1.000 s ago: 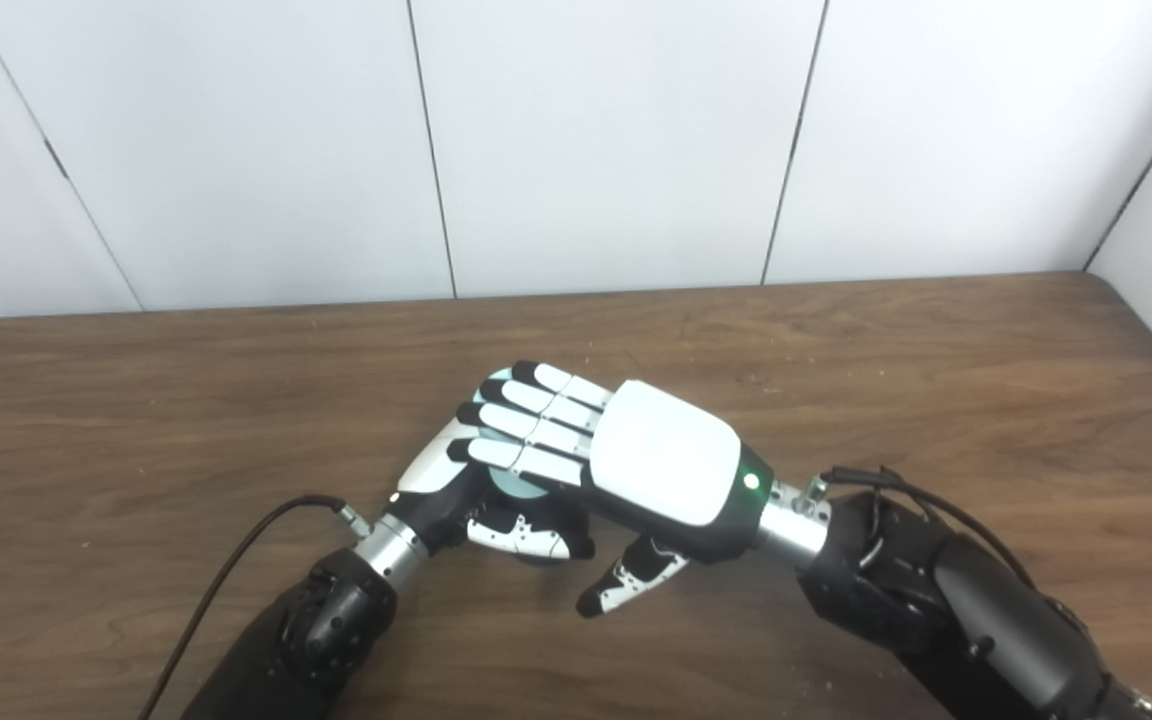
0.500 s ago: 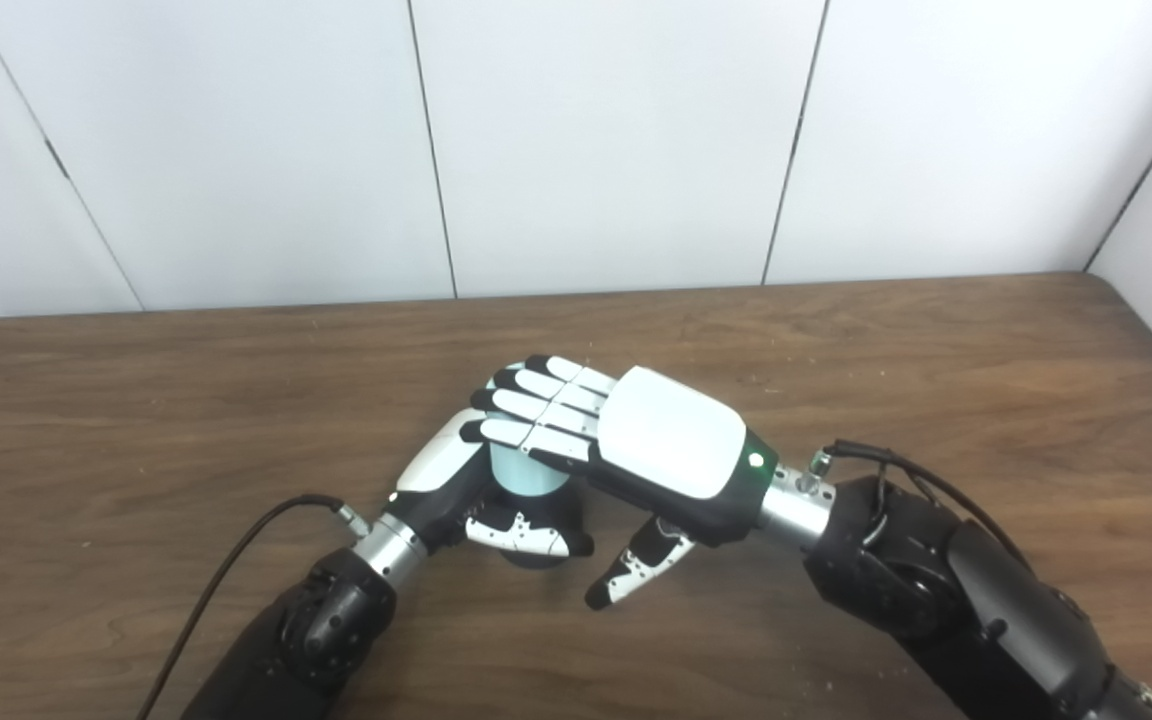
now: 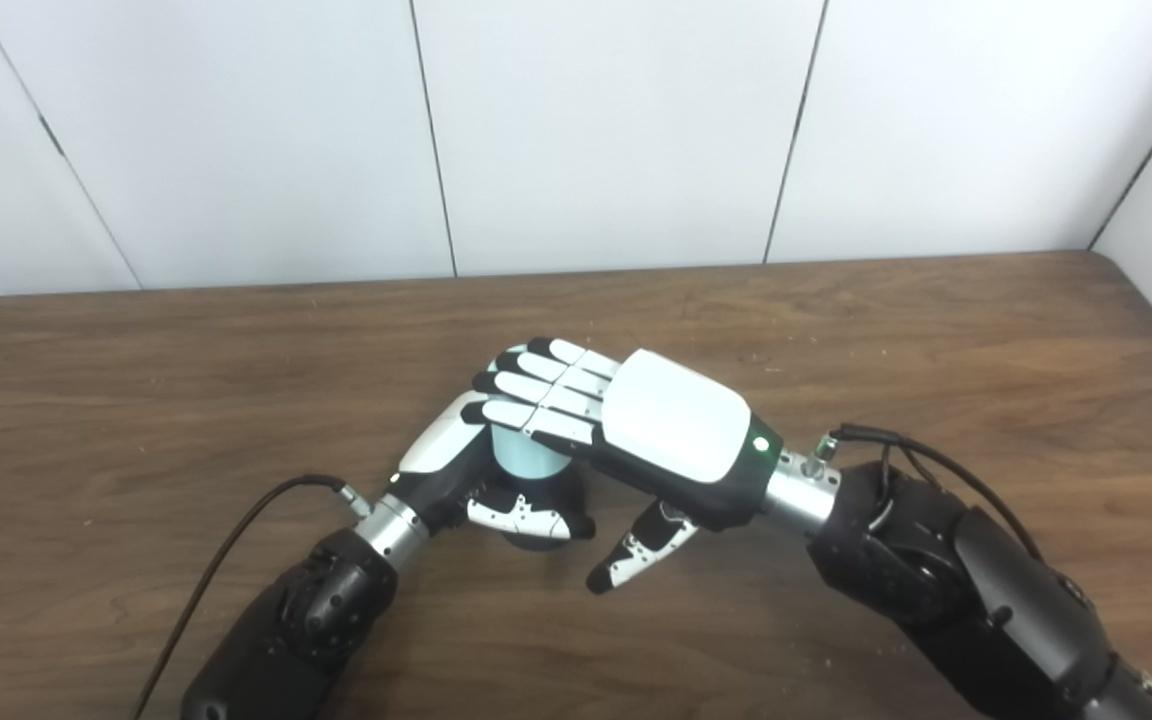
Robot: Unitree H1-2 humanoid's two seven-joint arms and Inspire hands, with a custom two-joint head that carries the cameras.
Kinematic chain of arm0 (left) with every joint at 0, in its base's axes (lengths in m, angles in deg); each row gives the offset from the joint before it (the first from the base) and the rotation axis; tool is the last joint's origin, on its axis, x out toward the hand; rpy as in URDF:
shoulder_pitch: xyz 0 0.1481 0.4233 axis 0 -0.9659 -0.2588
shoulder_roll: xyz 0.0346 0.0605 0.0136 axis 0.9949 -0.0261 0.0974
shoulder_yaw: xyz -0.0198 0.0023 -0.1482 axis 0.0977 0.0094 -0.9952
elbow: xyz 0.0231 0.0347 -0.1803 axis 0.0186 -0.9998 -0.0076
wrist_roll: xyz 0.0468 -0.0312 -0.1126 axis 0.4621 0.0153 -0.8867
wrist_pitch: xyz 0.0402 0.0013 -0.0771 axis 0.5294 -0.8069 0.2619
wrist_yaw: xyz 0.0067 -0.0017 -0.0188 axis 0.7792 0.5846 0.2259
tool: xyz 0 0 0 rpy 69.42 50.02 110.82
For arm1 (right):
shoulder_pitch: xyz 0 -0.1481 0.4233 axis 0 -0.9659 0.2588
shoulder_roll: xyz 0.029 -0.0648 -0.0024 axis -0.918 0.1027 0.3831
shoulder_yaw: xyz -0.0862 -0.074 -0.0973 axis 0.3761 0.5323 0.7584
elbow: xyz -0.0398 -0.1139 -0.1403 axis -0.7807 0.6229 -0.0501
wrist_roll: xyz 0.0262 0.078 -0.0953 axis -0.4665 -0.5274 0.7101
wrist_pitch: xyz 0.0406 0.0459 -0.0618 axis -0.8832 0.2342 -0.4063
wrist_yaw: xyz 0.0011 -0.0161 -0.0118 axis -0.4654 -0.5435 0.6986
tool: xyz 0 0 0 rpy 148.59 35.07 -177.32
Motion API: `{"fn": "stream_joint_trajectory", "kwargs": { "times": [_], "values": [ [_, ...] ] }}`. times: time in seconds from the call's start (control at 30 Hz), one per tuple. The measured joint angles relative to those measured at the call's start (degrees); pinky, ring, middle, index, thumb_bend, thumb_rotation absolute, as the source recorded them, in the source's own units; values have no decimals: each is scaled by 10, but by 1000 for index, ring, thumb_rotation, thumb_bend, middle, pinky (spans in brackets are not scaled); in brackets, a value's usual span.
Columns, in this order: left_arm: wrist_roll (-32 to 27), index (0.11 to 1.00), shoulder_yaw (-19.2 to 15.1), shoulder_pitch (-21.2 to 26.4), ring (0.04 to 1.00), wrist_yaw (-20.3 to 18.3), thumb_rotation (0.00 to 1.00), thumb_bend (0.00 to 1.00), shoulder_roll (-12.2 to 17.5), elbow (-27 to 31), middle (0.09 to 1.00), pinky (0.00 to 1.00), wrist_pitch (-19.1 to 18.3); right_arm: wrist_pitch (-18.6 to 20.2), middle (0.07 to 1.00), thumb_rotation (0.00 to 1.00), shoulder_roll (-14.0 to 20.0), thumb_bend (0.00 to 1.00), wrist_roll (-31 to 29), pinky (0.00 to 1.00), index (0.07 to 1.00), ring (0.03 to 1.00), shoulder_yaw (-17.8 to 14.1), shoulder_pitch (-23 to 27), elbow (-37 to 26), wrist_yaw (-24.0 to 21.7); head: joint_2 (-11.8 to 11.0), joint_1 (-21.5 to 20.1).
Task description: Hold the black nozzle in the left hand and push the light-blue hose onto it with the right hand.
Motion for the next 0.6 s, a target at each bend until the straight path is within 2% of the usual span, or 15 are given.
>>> {"fn": "stream_joint_trajectory", "kwargs": {
  "times": [0.37, 0.6],
  "values": [
    [0, 616, 0, -5, 901, -1, 532, 843, 0, 8, 792, 1000, -2, -14, 963, 179, 0, 729, 16, 941, 920, 954, 0, 0, -4, 1, 1, 0],
    [0, 615, -1, -6, 900, -6, 536, 849, 0, 10, 792, 1000, -8, -34, 943, 254, 1, 746, 99, 945, 876, 951, 14, -3, -4, 35, 3, 1]
  ]
}}
